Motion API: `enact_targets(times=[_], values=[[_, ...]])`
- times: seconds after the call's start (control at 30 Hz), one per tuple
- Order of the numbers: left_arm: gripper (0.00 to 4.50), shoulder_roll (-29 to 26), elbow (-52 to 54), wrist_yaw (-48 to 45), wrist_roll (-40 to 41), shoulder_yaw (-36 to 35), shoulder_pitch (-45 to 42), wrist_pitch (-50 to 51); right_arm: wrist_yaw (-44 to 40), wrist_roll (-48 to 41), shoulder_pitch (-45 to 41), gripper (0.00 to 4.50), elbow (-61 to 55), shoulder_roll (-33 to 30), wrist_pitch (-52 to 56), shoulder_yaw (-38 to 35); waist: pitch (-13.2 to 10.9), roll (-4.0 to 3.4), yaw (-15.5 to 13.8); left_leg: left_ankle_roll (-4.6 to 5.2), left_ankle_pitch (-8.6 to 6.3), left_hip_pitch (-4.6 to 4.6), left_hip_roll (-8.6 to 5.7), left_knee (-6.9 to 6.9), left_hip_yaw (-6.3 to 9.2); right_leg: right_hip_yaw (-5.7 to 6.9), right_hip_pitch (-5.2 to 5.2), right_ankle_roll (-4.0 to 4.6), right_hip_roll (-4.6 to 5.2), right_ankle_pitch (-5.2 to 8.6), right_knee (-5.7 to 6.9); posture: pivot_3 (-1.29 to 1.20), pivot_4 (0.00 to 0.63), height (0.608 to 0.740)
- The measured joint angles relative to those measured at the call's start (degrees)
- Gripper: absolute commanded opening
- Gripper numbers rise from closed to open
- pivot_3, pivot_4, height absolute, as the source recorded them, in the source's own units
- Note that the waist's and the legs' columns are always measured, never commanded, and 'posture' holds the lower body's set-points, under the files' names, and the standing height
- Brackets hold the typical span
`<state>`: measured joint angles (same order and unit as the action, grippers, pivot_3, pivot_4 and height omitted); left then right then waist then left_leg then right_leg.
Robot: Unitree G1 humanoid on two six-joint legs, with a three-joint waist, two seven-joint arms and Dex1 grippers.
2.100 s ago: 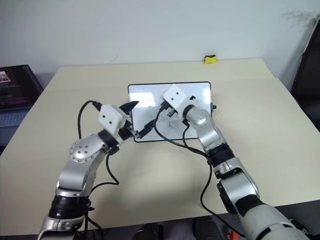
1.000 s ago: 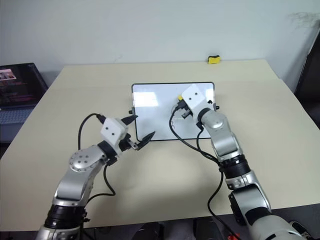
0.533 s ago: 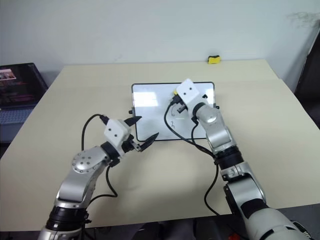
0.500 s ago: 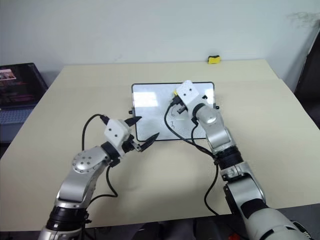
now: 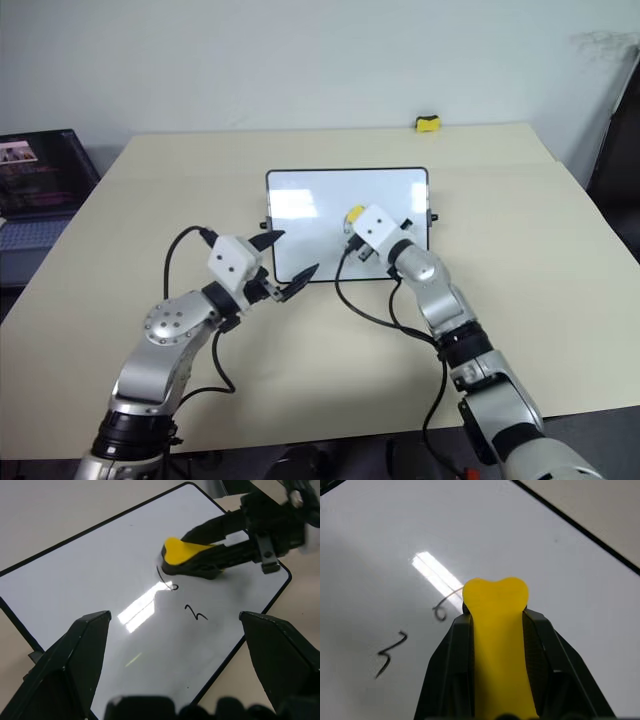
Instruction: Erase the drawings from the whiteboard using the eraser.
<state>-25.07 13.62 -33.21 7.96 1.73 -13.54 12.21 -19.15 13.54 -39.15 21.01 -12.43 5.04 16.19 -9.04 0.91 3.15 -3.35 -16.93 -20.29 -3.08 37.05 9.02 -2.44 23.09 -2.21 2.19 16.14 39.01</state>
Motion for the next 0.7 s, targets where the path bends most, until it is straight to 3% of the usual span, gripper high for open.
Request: enact_targets(times=[0.27,0.5,0.7], values=[[4.50,-0.03,0.00,0.02,0.01,-0.58,0.52,0.00,-1.34,1.11,3.31,0.98,-2.24,-1.17,-0.20,0.86,-0.01,-0.01,-0.07,0.02,-0.01,0.69,-0.01,-0.03,0.10,0.06,-0.82,-0.04,-0.05,0.01,-0.13,0.00,0.150,0.740],[4.50,-0.02,0.03,0.03,0.00,-1.09,1.07,0.00,-2.04,0.49,3.73,0.98,-4.88,0.78,3.46,0.13,-0.07,-0.03,0.10,0.01,-0.01,0.67,0.02,-0.05,0.10,0.04,-0.76,-0.03,-0.06,0.01,-0.13,0.00,0.150,0.740],[4.50,-0.01,0.03,0.01,0.01,-1.08,1.08,-0.01,-1.22,-0.19,-1.11,0.98,-4.74,2.92,4.23,-1.26,-0.11,-0.05,-0.14,-0.02,0.01,0.34,0.00,-0.06,0.13,0.05,-0.41,-0.03,-0.04,0.01,-0.16,0.00,0.150,0.740]])
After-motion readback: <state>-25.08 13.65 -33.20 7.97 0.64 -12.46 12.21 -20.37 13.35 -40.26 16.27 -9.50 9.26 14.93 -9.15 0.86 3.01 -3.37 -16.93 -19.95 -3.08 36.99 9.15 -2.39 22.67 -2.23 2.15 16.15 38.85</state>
